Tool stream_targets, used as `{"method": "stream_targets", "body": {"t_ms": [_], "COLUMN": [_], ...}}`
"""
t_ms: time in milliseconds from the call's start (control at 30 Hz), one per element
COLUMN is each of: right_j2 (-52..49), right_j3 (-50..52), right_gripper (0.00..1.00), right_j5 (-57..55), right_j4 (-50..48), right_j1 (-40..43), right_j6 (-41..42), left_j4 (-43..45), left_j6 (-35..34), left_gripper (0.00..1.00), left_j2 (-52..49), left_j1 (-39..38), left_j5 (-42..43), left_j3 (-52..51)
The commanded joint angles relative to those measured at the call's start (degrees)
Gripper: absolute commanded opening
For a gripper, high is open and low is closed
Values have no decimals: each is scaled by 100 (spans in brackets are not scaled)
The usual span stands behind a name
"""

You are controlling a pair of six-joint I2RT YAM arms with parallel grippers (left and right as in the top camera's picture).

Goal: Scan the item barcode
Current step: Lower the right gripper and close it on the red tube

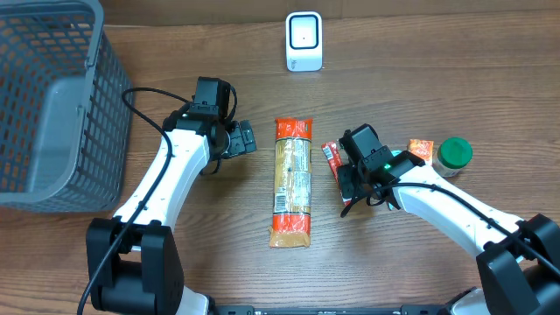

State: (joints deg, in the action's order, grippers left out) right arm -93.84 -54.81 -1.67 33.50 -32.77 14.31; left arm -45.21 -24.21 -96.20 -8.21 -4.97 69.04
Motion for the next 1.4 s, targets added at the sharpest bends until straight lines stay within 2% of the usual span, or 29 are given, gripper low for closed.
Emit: {"method": "stream_targets", "body": {"t_ms": [0, 167, 600, 833, 1167, 1367], "right_j2": [-22, -192, -824, -822, -605, -538], "right_j3": [-66, -66, -66, -66, -463, -476], "right_gripper": [40, 38, 38, 38, 39, 45], "right_j5": [31, 31, 26, -734, -551, -227], "right_j4": [-26, -28, -70, 219, 328, 326], "right_j1": [-11, -13, -129, -127, -129, -129], "right_j6": [-20, -20, -42, -219, -216, -216], "left_j4": [4, 4, 4, 4, 4, 4], "left_j6": [-22, -22, -22, -22, -22, -22], "left_gripper": [100, 100, 100, 100, 100, 100], "left_j2": [70, 70, 70, 70, 70, 70], "left_j1": [-7, -7, -7, -7, -7, -7], "left_j5": [11, 11, 11, 11, 11, 11], "left_j3": [52, 52, 52, 52, 52, 52]}}
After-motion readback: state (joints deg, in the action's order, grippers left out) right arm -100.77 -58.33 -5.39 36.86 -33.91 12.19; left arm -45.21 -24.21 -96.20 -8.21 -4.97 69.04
